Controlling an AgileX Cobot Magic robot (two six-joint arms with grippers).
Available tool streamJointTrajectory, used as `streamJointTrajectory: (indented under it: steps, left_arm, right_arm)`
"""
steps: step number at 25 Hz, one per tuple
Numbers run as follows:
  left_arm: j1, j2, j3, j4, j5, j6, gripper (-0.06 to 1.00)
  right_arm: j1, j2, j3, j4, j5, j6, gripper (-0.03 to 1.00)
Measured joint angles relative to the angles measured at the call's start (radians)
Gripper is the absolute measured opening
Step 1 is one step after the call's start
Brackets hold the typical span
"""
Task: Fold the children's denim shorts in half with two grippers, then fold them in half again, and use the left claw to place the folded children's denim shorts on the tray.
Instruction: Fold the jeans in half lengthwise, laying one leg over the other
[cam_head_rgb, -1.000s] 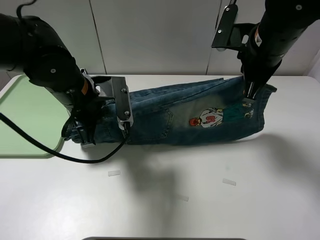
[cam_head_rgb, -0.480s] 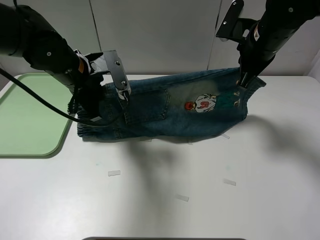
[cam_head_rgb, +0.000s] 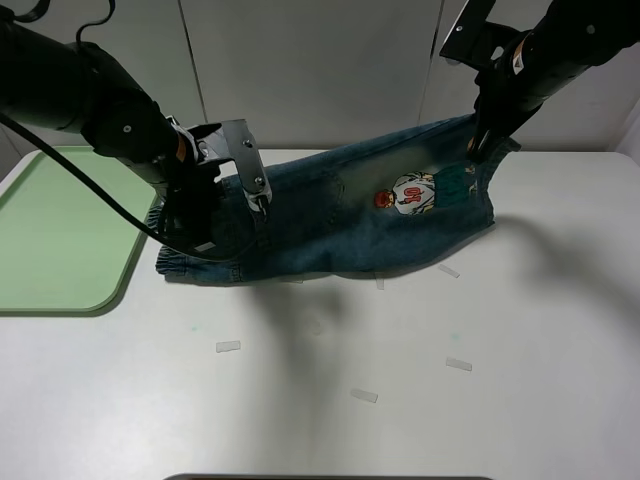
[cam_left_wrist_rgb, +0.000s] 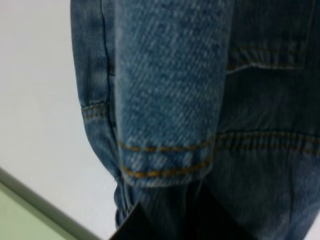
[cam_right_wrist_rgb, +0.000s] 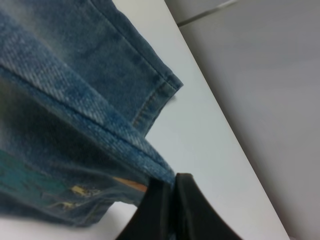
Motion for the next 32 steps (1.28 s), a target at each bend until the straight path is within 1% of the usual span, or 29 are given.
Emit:
streamJointTrajectory:
  steps: [5,10,14,17,20,24,32]
  left_arm:
    - [0.003,0.029,-0.025,0.010,-0.001,0.000,0.04]
    - [0.005,0.054,-0.057,0.015,0.003,0.000,0.04]
    - [0.012,0.074,-0.069,0.018,-0.007,0.000,0.04]
    - [0.030,0.083,-0.070,0.018,-0.022,0.000,0.04]
    - [0.049,0.086,-0.073,0.018,-0.053,0.000,0.04]
    - [0.059,0.086,-0.073,0.018,-0.091,0.000,0.04]
    - [0.062,0.086,-0.073,0.021,-0.101,0.000,0.04]
  right_arm:
    - [-0.006,0.065,-0.068,-0.001,-0.011,0.000,-0.03]
    - [-0.011,0.122,-0.119,-0.003,-0.001,0.000,-0.03]
    - [-0.023,0.150,-0.123,-0.004,-0.011,0.008,-0.03]
    - [-0.025,0.154,-0.123,-0.004,-0.036,0.011,-0.03]
    - [-0.033,0.156,-0.123,-0.004,-0.071,0.020,-0.03]
    - [-0.043,0.163,-0.123,-0.004,-0.092,0.034,-0.03]
    - [-0.043,0.167,-0.123,-0.009,-0.116,0.038,-0.03]
